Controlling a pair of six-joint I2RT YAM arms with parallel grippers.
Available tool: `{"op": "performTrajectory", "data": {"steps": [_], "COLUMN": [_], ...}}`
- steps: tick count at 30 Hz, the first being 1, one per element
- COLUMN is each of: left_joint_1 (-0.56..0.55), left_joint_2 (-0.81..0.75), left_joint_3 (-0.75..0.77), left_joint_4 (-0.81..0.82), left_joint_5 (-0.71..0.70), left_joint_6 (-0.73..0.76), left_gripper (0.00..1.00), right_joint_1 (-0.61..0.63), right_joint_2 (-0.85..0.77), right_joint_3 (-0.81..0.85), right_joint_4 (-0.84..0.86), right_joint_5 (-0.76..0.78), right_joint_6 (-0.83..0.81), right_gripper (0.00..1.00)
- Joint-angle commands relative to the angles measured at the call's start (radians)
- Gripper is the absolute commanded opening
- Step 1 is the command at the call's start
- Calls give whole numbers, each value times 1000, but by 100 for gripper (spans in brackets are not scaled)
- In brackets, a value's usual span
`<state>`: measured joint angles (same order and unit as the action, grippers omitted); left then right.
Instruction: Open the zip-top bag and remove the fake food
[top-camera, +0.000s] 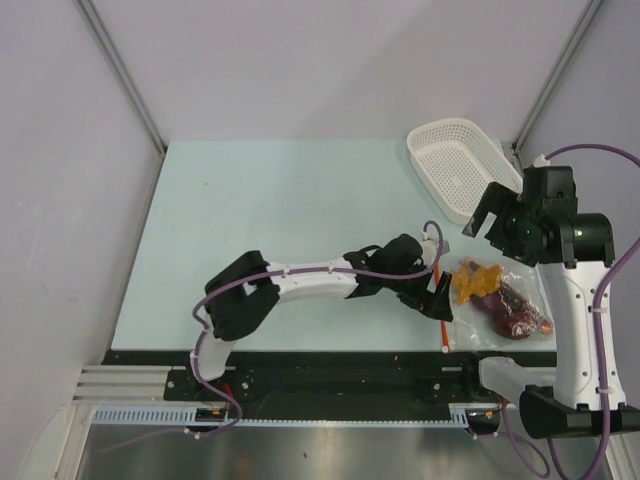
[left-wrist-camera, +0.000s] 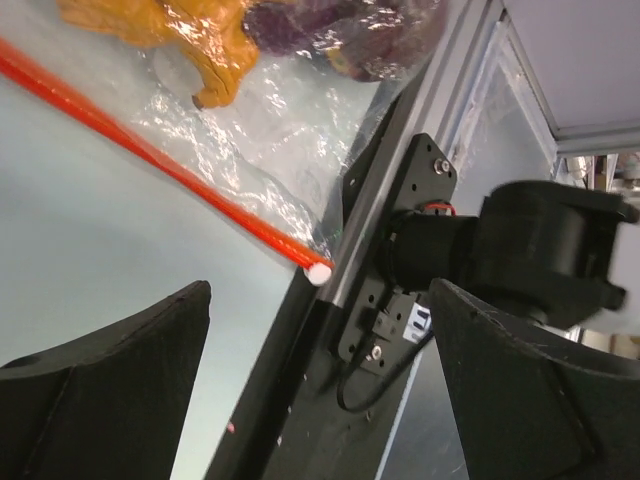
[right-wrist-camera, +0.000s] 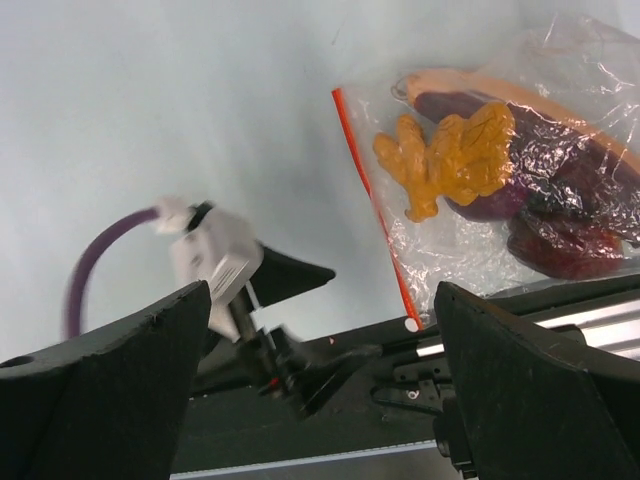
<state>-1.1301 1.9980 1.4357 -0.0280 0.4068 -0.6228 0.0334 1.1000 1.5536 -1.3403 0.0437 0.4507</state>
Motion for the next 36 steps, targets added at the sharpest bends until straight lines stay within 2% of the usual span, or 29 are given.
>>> {"op": "performTrajectory", "data": {"steps": [1, 10, 14, 17, 18, 20, 21, 23, 24, 28, 31, 33, 36], "left_joint_1": [15, 7, 6, 7, 9, 16, 23, 49, 61, 140, 215, 242, 286], "left_joint_2": [106, 228, 286, 334, 346, 383, 393, 395, 380, 147, -29, -141, -246], "left_joint_3": [109, 123, 172, 222, 235, 253, 250, 208, 180, -48, -167, -224, -245], "left_joint_4": [97, 123, 157, 158, 139, 140, 146, 184, 200, 197, 107, 36, -97], "left_joint_5": [70, 29, 14, -6, -31, -42, -45, -13, -7, -43, -25, -8, 16], "left_joint_6": [-95, -110, -138, -149, -152, -166, -181, -236, -247, -206, -195, -186, -179], "left_gripper": [93, 83, 82, 77, 67, 54, 39, 18, 0, 0, 0, 0, 0], "right_joint_1": [-24, -26, -26, -26, -26, -26, -26, -24, -23, 13, 114, 264, 475], "right_joint_2": [-34, -46, -51, -54, -55, -60, -61, -63, -63, -74, -74, -72, -86], "right_joint_3": [40, 19, 2, -10, -18, -42, -52, -73, -108, -257, -372, -401, -467], "right_joint_4": [-178, -172, -171, -166, -165, -158, -154, -142, -134, -99, -7, 38, 191], "right_joint_5": [-19, -80, -90, -96, -93, -82, -77, -80, -87, -119, -192, -206, -243], "right_joint_6": [-17, -7, -12, -23, -24, -33, -35, -37, -41, -43, 9, 84, 147], "right_gripper": [100, 100, 100, 100, 100, 100, 100, 100, 100, 100, 100, 100, 100]}}
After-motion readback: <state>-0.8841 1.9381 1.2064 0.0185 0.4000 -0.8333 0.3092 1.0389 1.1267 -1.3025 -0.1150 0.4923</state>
